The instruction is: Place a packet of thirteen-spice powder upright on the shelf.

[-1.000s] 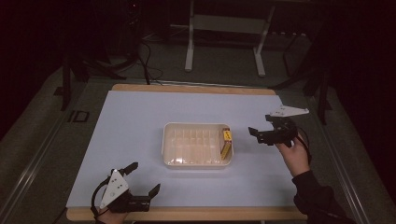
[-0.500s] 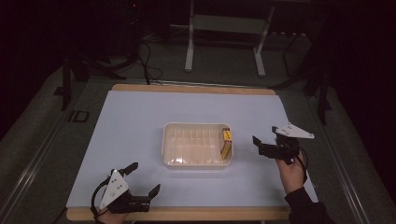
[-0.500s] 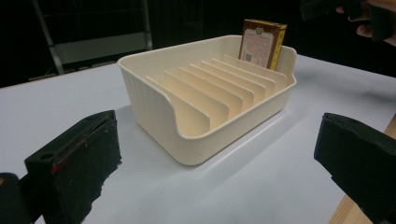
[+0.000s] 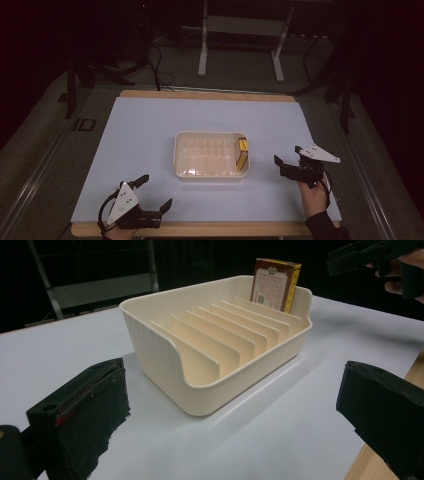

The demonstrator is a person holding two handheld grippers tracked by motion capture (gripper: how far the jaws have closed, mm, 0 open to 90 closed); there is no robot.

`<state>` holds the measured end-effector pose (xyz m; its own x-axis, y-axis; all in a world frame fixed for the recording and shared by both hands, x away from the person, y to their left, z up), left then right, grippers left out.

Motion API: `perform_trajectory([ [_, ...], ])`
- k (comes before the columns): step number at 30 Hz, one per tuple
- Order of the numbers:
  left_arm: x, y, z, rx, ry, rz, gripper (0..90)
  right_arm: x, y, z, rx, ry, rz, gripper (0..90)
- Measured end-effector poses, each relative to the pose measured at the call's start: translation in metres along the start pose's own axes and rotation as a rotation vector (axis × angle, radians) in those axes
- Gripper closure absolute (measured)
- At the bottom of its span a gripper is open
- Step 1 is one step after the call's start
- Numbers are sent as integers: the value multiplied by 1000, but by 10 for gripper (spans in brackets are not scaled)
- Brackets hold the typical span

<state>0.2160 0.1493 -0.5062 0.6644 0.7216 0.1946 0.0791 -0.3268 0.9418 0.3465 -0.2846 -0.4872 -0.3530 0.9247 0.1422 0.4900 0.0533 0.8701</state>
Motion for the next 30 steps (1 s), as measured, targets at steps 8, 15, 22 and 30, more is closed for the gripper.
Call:
perform_trajectory([
  [8, -1, 1, 0, -4, -5, 2, 4, -5, -6, -9, -15, -13, 23, 144],
  [15, -1, 2, 0, -5, -10, 3, 4, -14, -9, -14, -26, -34, 38, 144],
  [22, -2, 2, 1, -2, -12, -1, 4, -18, -10, -14, -34, -43, 37, 144],
  [30, -1, 2, 1, 1, -11, -4, 4, -21, -9, -14, -49, -42, 47, 144],
])
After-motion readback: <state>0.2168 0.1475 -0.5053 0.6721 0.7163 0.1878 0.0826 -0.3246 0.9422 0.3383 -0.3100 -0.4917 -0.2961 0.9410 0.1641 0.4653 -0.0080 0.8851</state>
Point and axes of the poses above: each handheld gripper's, and its own axes: z roughly forward along the jaws, y roughly out of its top, x roughly to its left, the point moved 5 cm from there along z, roughly forward along the jaws, and after that the axes turned 12 degrees about z, right-handed, at the moved point
